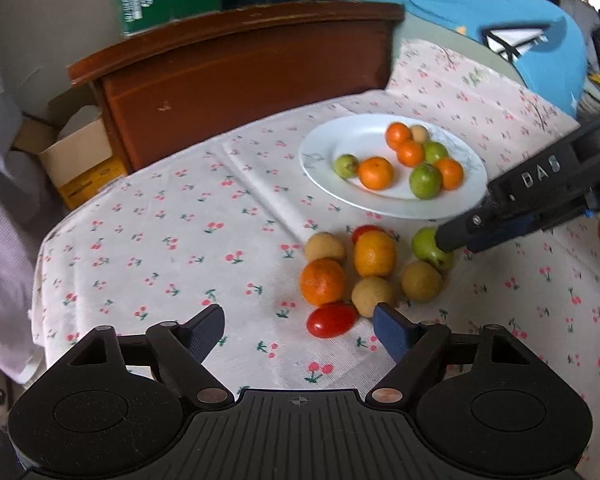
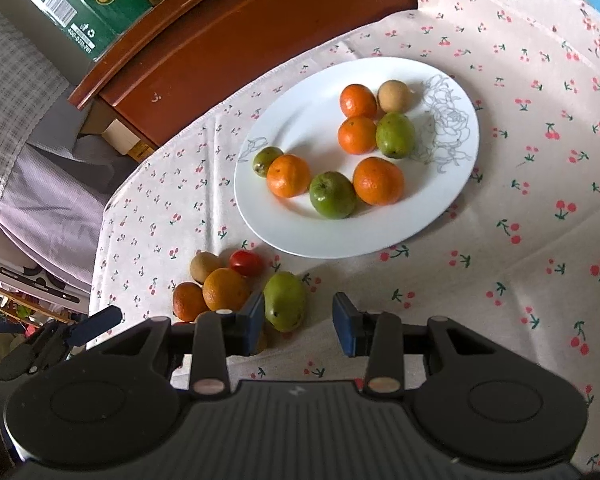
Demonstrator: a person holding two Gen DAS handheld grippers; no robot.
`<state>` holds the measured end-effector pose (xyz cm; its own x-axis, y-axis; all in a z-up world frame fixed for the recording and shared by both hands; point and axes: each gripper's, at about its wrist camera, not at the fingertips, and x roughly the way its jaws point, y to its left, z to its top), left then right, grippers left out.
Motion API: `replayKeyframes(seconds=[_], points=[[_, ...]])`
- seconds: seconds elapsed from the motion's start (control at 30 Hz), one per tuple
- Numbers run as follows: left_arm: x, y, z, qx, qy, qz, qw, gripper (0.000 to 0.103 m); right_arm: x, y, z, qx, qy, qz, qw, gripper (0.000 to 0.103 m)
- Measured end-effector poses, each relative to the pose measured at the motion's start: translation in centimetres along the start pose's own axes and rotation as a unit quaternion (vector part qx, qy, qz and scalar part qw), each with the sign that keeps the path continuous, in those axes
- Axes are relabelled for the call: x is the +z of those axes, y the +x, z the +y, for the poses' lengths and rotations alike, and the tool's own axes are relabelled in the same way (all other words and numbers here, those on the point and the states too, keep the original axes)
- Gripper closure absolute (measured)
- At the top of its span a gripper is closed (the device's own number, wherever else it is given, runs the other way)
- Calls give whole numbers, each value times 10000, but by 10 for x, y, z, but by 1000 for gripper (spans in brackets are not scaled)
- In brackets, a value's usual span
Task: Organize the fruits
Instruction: 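Grasp a red cherry tomato with the left gripper while the right grasps a green pear-like fruit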
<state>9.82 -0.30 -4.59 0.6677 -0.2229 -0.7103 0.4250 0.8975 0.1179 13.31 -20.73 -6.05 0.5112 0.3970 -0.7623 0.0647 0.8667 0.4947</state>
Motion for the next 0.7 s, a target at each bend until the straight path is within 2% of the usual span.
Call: replayKeyframes(seconds=[0.07, 0.13, 0.2, 0.3, 0.43, 0.67, 0.7], points=[[0, 3, -2, -44, 97, 41, 9999, 31, 0, 2, 1, 16, -35, 18, 10000, 64], [-1, 6, -4, -163, 151, 101, 9997, 46, -1, 4, 4, 21, -99, 24, 9999, 64], [-1, 8, -5, -259, 200, 168, 9993, 51, -1, 6, 7, -13, -171, 19, 9999, 64], [-1, 13, -6, -208, 219, 260, 9992, 52, -3, 9, 11, -23, -314, 6, 9995, 64], [1, 15, -7, -334, 231, 272, 9988, 61, -5, 13, 15, -53, -459, -19, 9989, 64], [3, 19, -8, -398, 238, 293, 9985, 66, -4, 16, 16, -80, -475, -72, 9988, 64], [4, 19, -8, -410, 239, 293, 9984, 70, -4, 16, 16, -87, -491, -75, 9987, 64]])
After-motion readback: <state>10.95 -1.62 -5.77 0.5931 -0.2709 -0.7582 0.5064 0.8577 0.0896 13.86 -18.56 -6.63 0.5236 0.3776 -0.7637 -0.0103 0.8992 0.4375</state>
